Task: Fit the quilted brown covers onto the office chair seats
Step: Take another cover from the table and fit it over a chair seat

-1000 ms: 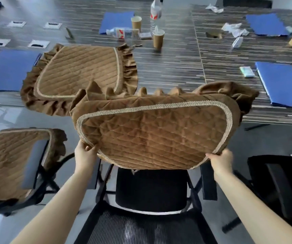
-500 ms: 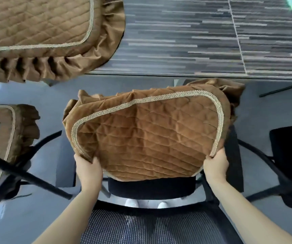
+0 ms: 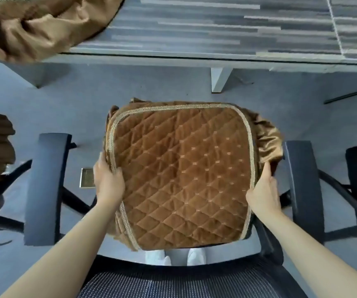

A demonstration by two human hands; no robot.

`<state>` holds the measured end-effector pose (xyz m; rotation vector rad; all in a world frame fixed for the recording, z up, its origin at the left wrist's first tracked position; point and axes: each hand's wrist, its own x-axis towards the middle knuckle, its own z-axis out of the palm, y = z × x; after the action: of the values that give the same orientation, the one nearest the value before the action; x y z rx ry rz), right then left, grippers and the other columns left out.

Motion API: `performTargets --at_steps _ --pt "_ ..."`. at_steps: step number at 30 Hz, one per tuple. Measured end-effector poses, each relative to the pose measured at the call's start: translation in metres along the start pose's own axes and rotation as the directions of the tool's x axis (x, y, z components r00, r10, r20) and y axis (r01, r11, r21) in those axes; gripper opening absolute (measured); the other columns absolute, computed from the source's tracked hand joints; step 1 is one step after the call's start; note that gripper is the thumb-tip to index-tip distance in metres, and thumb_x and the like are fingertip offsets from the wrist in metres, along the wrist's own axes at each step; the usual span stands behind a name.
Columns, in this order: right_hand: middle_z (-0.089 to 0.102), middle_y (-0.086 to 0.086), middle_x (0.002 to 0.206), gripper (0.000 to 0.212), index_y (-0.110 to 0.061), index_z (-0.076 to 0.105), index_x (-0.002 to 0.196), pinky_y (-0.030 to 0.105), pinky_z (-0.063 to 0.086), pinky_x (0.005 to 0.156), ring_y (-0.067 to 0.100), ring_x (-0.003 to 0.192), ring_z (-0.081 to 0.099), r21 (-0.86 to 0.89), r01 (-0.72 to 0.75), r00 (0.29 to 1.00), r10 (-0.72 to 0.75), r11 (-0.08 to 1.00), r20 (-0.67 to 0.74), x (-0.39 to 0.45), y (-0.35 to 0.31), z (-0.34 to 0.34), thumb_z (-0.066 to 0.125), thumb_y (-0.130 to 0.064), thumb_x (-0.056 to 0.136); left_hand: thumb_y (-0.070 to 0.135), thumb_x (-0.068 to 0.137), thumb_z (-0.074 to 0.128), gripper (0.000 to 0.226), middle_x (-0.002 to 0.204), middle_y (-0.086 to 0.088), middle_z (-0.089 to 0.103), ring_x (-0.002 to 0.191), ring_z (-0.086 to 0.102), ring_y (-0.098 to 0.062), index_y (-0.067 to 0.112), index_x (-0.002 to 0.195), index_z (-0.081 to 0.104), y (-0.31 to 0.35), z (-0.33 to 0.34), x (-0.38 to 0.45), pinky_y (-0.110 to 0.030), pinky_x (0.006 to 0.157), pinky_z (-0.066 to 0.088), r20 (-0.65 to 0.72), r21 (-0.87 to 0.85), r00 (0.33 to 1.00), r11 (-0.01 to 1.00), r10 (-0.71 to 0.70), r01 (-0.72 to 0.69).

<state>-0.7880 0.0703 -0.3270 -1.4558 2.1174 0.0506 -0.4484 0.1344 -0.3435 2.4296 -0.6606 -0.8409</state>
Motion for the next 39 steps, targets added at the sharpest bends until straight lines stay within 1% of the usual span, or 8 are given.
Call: performTargets --at_steps 3,8,13,17,25,29,33,39 --pt "0.043 0.02 0.139 0.08 -0.016 0.014 0.15 0.048 0.044 0.096 0.039 0.121 0.049 -0.002 -0.073 0.991 0.073 0.997 0.111 0.013 0.008 0.017 0.063 -0.012 0.087 0.014 0.087 0.059 0.077 0.16 -0.007 0.023 0.144 0.026 -0.033 0.016 0.153 0.021 -0.028 0.017 0.02 -0.046 0.115 0.027 0.176 0.264 0.981 0.964 -0.08 0.031" --pt "0.057 0.017 0.126 0.064 -0.01 0.033 0.139 0.045 0.047 0.097 0.037 0.113 0.055 0.039 -0.204 0.943 0.186 0.978 0.277 0.037 0.006 0.031 0.059 -0.017 0.081 0.04 0.062 0.06 0.082 0.135 -0.011 0.053 0.119 0.052 -0.038 0.014 0.137 0.044 -0.084 0.035 0.038 -0.055 0.098 0.046 0.224 0.194 0.94 0.957 -0.256 0.214" --pt "0.048 0.015 0.139 0.077 -0.009 0.021 0.146 0.044 0.039 0.102 0.037 0.124 0.049 0.127 -0.311 0.92 0.265 0.942 0.29 0.067 0.0 0.037 0.066 -0.02 0.084 0.036 0.059 0.067 0.086 0.132 -0.014 0.051 0.116 0.054 -0.035 0.004 0.135 0.041 -0.065 0.034 0.026 -0.053 0.098 0.048 0.252 0.102 0.926 0.96 -0.28 0.262" --pt "0.053 0.016 0.131 0.065 -0.01 0.033 0.135 0.045 0.045 0.099 0.036 0.115 0.055 0.252 -0.36 0.918 0.294 0.898 0.264 0.076 0.001 0.042 0.069 -0.015 0.081 0.026 0.07 0.08 0.077 0.125 -0.013 0.053 0.112 0.054 -0.036 0.003 0.132 0.039 -0.059 0.033 0.026 -0.052 0.095 0.048 0.205 0.096 0.937 0.958 -0.284 0.27" --pt "0.042 0.009 0.144 0.074 -0.022 0.027 0.149 0.047 0.042 0.106 0.032 0.124 0.053 0.344 -0.068 0.997 0.071 0.936 0.005 0.083 -0.028 0.046 0.065 -0.014 0.086 0.023 0.078 0.077 0.062 0.123 -0.015 0.053 0.111 0.054 -0.035 0.007 0.123 0.038 -0.056 0.026 0.03 -0.052 0.096 0.046 0.063 -0.021 0.975 0.976 -0.215 0.217" --pt "0.034 0.019 0.146 0.071 -0.02 0.02 0.152 0.047 0.033 0.109 0.038 0.132 0.039 0.041 0.079 0.995 -0.081 0.996 0.058 0.089 -0.035 0.043 0.054 -0.009 0.09 0.032 0.077 0.076 0.063 0.119 -0.015 0.055 0.108 0.055 -0.035 0.002 0.121 0.041 -0.06 0.021 0.019 -0.042 0.086 0.046 0.154 0.118 0.949 0.959 -0.274 0.258" --pt "0.014 0.023 0.155 0.074 -0.017 0.011 0.153 0.054 0.026 0.111 0.044 0.139 0.024 -0.208 0.181 0.98 -0.157 0.961 0.124 0.084 -0.033 0.043 0.051 -0.012 0.09 0.033 0.077 0.068 0.074 0.133 -0.022 0.043 0.118 0.049 -0.042 -0.003 0.133 0.036 -0.057 0.021 0.012 -0.045 0.096 0.043 0.204 0.271 0.908 0.913 -0.365 0.306" --pt "0.008 0.013 0.161 0.067 -0.015 0.012 0.153 0.048 0.017 0.118 0.039 0.147 0.011 -0.317 0.506 0.862 -0.478 0.802 0.166 0.067 -0.066 0.052 0.048 -0.021 0.096 0.028 0.086 0.053 0.084 0.16 -0.013 0.011 0.144 0.013 -0.042 0.019 0.155 0.006 -0.032 0.037 0.009 -0.051 0.116 0.022 0.206 0.57 0.968 0.786 0.145 -0.239"
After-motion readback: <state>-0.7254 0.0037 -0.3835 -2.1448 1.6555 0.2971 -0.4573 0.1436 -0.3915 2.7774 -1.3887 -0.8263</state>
